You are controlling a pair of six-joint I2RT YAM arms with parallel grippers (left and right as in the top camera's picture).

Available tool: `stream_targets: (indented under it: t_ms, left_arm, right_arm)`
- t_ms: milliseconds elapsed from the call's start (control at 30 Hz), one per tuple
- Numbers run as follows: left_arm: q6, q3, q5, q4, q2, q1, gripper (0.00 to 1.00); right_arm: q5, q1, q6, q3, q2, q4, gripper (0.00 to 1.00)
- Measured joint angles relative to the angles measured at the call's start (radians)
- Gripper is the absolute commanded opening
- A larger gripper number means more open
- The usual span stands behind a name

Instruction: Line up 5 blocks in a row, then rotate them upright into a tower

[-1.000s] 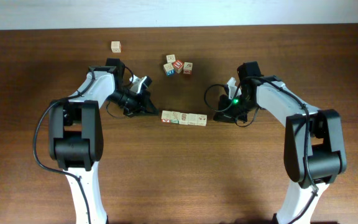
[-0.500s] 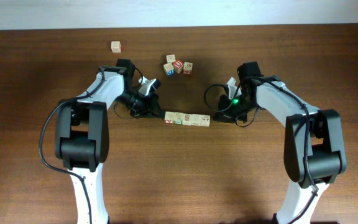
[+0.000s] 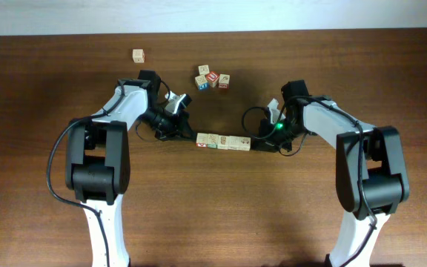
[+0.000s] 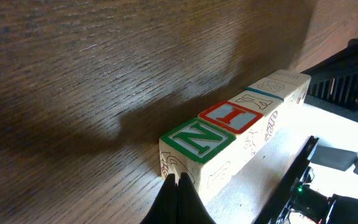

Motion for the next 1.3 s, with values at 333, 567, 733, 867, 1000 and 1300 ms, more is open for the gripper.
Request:
stream_targets:
  t_ms: [333,567,733,867,1000,1300]
  left_arm:
    - [0.000,0.000,0.000,0.000,0.000,0.000,0.00]
    - [0.000,0.000,0.000,0.000,0.000,0.000,0.00]
    - [0.000,0.000,0.000,0.000,0.000,0.000,0.00]
    - [0.000,0.000,-0.004,0.000,0.000,0.003,0.00]
    - [0.000,0.000,-0.006,0.000,0.000,0.004,0.00]
    - [0.000,0.000,-0.015,0.000,0.000,0.009,0.00]
  right_arm:
    - [-0.035,0.000,-0.042,0.000,0.000,0.013,0.05]
    - [-0.047,-0.010,-0.060,0.000,0.000,0.015,0.04]
    - [-0.059,-0.010,-0.076,0.000,0.000,0.017,0.04]
    - [-0.077,-0.011,-0.080,0.000,0.000,0.025,0.05]
    - [-0.093,-0.013,-0.079,0.000,0.000,0.027,0.05]
    - [-0.134,-0.018,-0.079,-0.001,0.000,0.042,0.05]
